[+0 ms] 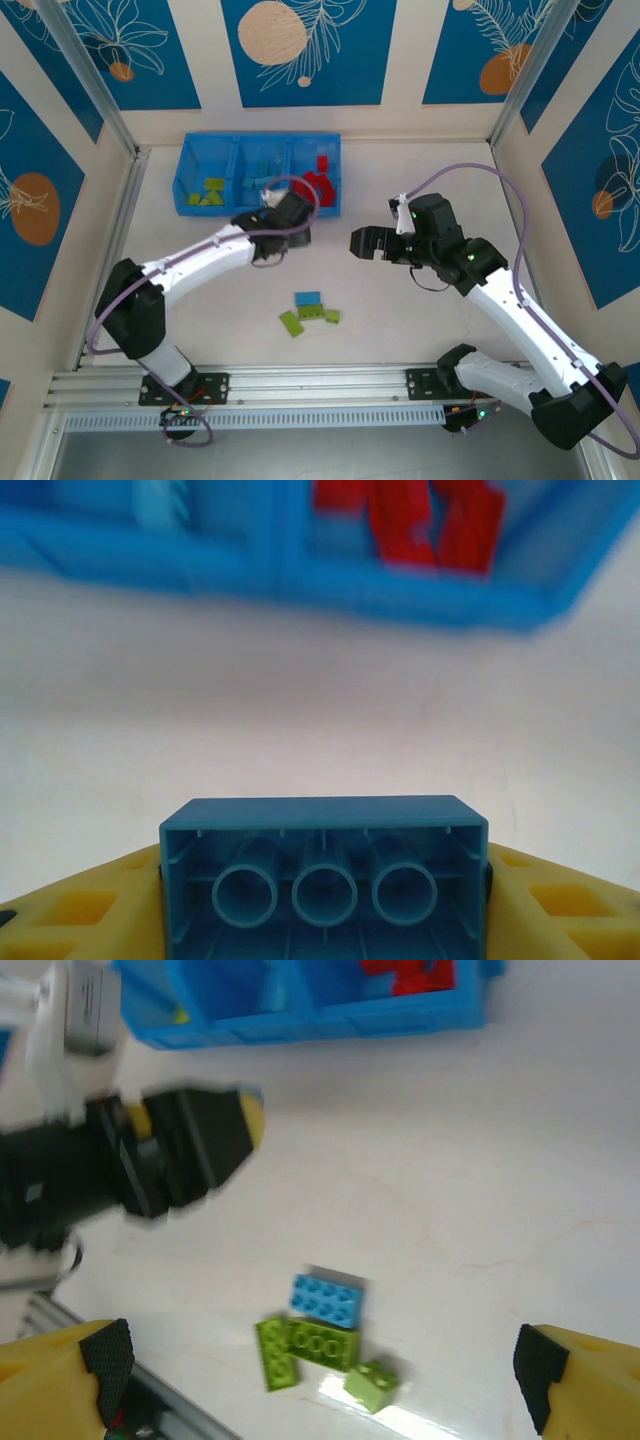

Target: Sort the legos into containers by color

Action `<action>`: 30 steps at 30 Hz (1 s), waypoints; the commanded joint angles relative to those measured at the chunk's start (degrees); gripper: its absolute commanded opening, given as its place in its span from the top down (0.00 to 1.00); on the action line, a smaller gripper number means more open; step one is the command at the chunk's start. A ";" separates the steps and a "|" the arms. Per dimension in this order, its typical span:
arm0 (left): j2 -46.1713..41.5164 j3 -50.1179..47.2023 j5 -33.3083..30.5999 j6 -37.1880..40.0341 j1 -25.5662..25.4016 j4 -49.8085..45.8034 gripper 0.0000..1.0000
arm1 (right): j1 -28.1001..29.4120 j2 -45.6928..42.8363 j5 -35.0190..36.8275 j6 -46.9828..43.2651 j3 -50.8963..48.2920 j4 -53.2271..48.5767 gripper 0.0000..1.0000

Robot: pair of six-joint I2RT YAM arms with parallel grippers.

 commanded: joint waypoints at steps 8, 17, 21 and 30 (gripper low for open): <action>17.46 24.27 4.36 9.17 17.61 -1.72 0.43 | 11.02 3.28 -1.60 6.07 0.90 5.01 0.00; 28.38 40.58 7.98 10.58 19.70 -8.03 0.19 | 13.57 1.44 2.46 6.81 1.07 2.87 0.00; 23.29 36.75 8.21 10.02 19.74 -7.58 0.16 | 13.62 1.99 3.09 6.83 0.89 2.86 0.00; -2.59 19.42 13.64 14.00 16.73 -6.63 0.16 | 14.81 8.80 6.15 5.91 1.85 0.50 0.01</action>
